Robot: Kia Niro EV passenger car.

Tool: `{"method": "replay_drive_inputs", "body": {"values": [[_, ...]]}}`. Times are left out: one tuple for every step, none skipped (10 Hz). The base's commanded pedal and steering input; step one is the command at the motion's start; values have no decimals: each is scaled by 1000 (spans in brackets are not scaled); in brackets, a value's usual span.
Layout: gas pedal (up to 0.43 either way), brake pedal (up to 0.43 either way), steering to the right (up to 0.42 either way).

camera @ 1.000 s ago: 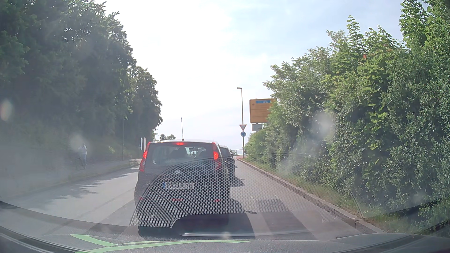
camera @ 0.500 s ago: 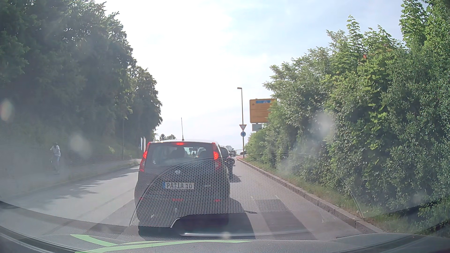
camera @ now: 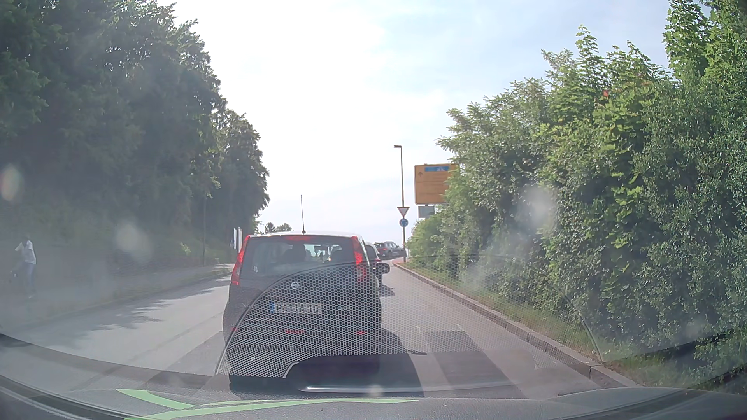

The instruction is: Follow the waypoints while adhering to traffic rules and regulations

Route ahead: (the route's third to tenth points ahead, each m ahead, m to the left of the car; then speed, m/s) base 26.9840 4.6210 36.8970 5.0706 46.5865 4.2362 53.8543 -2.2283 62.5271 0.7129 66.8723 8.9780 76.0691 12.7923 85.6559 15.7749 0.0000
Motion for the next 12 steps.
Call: {"method": "replay_drive_inputs", "body": {"values": [[0,335,-13],[0,335,-13],[0,335,-13],[0,335,-13],[0,335,-13],[0,335,-13],[0,335,-13],[0,335,-13],[0,335,-13],[0,335,-13],[0,335,-13],[0,335,-13]]}}
